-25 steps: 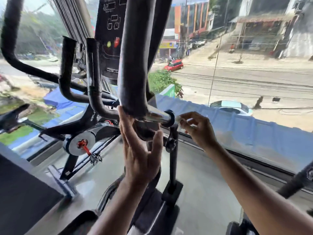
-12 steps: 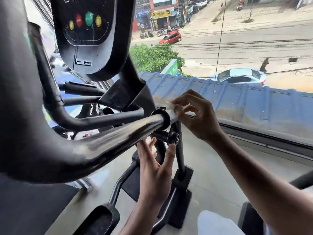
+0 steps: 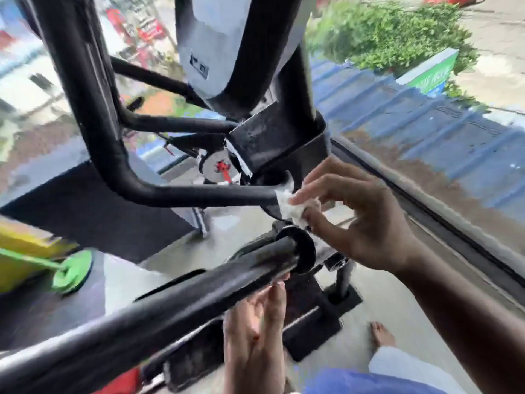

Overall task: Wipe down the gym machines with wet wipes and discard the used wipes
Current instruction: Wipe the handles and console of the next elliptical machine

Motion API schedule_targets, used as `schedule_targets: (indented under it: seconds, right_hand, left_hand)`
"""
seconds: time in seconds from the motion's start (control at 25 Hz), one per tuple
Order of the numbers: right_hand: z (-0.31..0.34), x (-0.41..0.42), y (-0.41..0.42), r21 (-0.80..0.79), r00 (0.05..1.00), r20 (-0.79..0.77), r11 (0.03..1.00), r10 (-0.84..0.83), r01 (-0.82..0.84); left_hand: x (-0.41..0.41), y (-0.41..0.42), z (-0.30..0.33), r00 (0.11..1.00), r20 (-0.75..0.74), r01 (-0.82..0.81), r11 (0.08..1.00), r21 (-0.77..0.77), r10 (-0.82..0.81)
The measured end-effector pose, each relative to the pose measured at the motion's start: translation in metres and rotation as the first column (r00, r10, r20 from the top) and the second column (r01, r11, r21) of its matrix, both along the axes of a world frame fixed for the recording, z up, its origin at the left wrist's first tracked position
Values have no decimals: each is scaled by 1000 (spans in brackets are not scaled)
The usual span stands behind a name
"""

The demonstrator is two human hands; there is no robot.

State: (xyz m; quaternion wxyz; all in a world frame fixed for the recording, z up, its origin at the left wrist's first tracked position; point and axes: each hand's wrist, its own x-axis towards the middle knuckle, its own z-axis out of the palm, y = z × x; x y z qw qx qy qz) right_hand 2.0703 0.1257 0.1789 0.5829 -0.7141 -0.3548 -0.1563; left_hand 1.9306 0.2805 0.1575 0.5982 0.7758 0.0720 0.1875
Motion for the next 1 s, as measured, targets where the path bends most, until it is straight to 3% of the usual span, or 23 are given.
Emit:
schedule_targets:
  seconds: [0.08, 0.2, 0.4, 0.6, 0.76, 1.0]
  right_hand:
    - [2, 9, -4, -65, 986, 19, 984, 164, -163]
    - [7, 17, -7, -136, 933, 32, 926, 358, -351]
    - [6, 27, -9, -236, 893, 72, 878, 444, -417]
    - [14, 34, -2, -307, 836, 112, 819, 537, -485]
    - [20, 53, 2, -357, 723, 151, 719, 675, -597]
    - [16, 79, 9, -378, 562, 156, 575, 812, -726]
  left_hand:
    - [3, -18, -1, 980, 43, -197, 980, 7, 196]
    - [5, -29, 1, 943, 68, -328, 944, 15, 327]
    - [6, -46, -11, 915, 118, -383, 923, -49, 386]
    - [3, -43, -16, 848, 231, -507, 858, 87, 478]
    - [-6, -22, 5, 589, 438, -785, 609, 113, 679]
    - [8, -37, 48, 291, 537, -946, 154, 285, 792]
